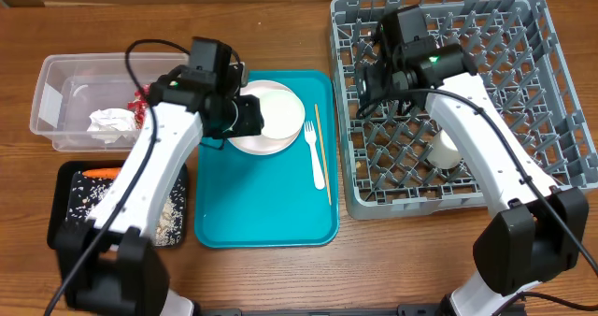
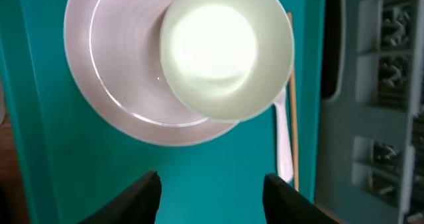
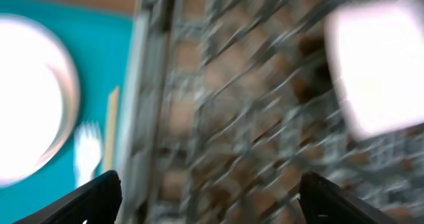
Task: Sort waste into correct bins and load items into the dishwasher
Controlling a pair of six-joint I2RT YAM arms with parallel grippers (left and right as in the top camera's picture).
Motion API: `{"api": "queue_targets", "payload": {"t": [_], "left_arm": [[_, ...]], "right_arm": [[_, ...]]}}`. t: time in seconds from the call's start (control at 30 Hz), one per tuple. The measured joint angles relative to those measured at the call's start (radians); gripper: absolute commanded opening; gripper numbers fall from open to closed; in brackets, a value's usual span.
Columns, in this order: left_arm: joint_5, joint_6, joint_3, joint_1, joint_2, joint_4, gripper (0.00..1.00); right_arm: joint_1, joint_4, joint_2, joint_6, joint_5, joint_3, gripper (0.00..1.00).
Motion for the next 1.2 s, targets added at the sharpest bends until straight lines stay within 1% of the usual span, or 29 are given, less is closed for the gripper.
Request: {"api": "queue_targets", "payload": {"t": [0.07,0.23,0.37,0.5,0.63,0.87,0.93,1.0,1.03,1.07,1.2], "left_arm": [[-0.005,-0.016,0.000,-0.006,0.048,0.031,0.52],[-0.014,-0.064,0.000,-0.013,0.145,0.096,0.52],[-0.023,-0.091,0.000,-0.013,0.164,0.134,0.54],[-0.069,-0.113,0.000,-0.013,0.165,0.137,0.54],[-0.113,-0.128,0.000,-0.013,0.170,0.148,0.53],[-0.137,-0.159,0.000,-0.030,0.223,0.196,0.52],[-0.138,-0.167,0.000,-0.037,0.241,0.200,0.45],[-0.141,-0.171,0.000,-0.041,0.255,0.200,0.35],[-0.141,-0.170,0.000,-0.041,0.261,0.200,0.29],[-0.142,-0.174,0.000,-0.041,0.262,0.200,0.25],[-0.145,-0.172,0.000,-0.041,0.263,0.200,0.23]], "right_arm": [[0.000,-0.048,0.000,0.007,-0.056,0.000,0.88],[0.001,-0.108,0.000,0.014,-0.114,0.000,0.88],[0.001,-0.115,0.000,0.015,-0.132,0.000,0.88],[0.001,-0.114,0.000,0.015,-0.140,0.000,0.88],[0.001,-0.115,0.000,0.016,-0.143,0.000,0.88],[0.001,-0.121,0.000,0.015,-0.144,0.000,0.88],[0.001,-0.122,0.000,0.015,-0.144,0.000,0.89],[0.001,-0.122,0.000,0.015,-0.144,0.000,0.89],[0.001,-0.122,0.000,0.016,-0.143,0.000,0.89],[0.001,-0.121,0.000,0.016,-0.144,0.000,0.89],[0.001,-0.121,0.000,0.015,-0.144,0.000,0.89]]}}
